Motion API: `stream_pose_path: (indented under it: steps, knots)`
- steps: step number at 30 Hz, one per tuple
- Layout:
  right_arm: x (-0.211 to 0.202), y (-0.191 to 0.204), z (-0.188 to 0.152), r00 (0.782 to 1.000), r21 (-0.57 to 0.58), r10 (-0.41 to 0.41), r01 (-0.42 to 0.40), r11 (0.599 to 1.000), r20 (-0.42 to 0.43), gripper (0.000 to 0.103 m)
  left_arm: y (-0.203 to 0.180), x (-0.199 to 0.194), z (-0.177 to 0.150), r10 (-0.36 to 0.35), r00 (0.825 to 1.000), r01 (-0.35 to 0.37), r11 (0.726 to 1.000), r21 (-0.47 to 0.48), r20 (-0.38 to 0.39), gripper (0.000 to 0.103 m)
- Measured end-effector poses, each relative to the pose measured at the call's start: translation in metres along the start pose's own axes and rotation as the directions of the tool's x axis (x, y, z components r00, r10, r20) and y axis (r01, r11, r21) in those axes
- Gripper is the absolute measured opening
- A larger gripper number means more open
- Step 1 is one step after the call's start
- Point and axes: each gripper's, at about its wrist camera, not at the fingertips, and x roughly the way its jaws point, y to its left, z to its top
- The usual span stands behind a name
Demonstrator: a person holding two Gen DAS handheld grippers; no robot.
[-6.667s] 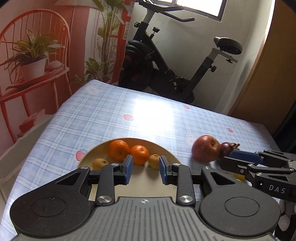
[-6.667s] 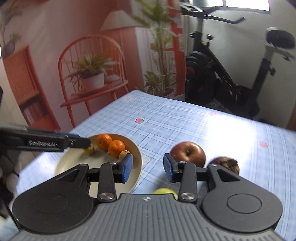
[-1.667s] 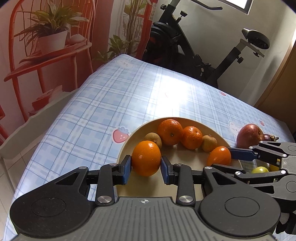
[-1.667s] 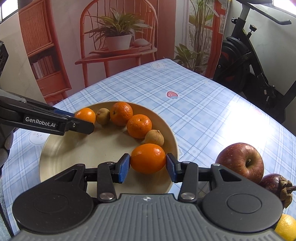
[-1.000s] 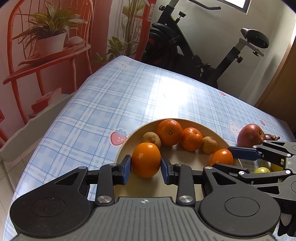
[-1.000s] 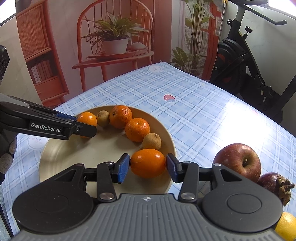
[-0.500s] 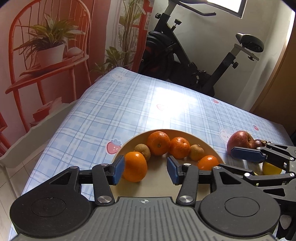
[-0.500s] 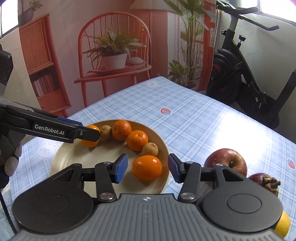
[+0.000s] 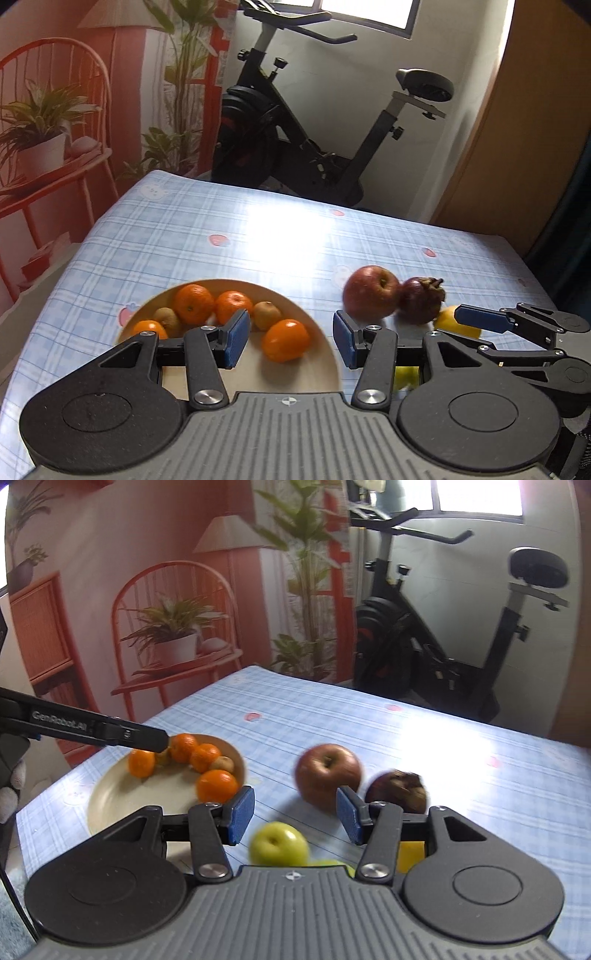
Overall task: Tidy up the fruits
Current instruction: 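Grasp a yellow lemon with the left gripper while the right gripper grasps another lemon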
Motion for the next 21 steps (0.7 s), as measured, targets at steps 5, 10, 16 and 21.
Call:
stream_pose_path:
  steps: [5,10,16,21]
  knots:
    - [-0.029,-0.019,-0.025,0.998,0.031,-0.061,0.06,0.998,0.013,0.056,-0.034,0.007,-0.007,-0.063,0.998,0.064,0.997,0.039,-0.031,0.052]
    - [-0.048,-0.033,-0.052,0.995,0.049,-0.096,0.095,0.994,0.011,0.065,-0.066,0.017,-0.02,-0.111,0.991,0.116,0.991,0.073,-0.075,0.052]
    - [-0.048,-0.047,-0.072,0.997,0.081,-0.078,0.079,0.994,-0.017,0.067,-0.093,0.029,-0.028,-0.162,0.978,0.176,0.979,0.105,-0.131,0.052]
    - [-0.043,-0.048,-0.084,0.999,0.075,-0.046,0.047,0.996,-0.024,0.067,-0.119,0.041,-0.032,-0.215,0.958,0.241,0.963,0.124,-0.19,0.052]
